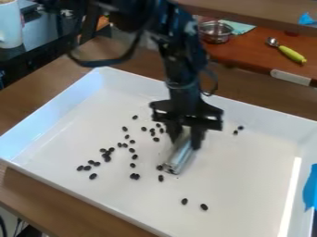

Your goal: Sweep into pile

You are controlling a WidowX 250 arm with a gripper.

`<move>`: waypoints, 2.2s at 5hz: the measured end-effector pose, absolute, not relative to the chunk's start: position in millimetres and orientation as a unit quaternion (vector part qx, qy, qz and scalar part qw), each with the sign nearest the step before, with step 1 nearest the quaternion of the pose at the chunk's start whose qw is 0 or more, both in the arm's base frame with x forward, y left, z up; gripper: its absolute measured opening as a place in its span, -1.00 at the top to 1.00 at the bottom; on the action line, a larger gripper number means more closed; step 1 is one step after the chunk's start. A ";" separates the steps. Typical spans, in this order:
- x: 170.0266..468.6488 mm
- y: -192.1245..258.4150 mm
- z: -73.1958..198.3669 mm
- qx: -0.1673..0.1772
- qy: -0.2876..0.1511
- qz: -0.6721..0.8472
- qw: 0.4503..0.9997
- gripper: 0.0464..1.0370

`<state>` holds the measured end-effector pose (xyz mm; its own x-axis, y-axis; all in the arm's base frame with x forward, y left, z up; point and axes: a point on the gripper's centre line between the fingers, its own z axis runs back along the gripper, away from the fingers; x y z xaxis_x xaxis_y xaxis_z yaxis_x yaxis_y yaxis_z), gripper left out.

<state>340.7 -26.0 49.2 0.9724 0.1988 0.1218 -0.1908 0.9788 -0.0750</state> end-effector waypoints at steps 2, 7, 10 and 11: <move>323.8 40.3 48.2 -0.029 -0.008 0.122 0.992 0.25; 290.4 60.8 94.5 -0.088 0.008 0.191 0.977 0.31; 286.2 -89.8 123.6 -0.086 -0.033 0.149 0.984 0.31; 290.5 -116.8 93.3 -0.067 -0.026 0.178 0.981 0.31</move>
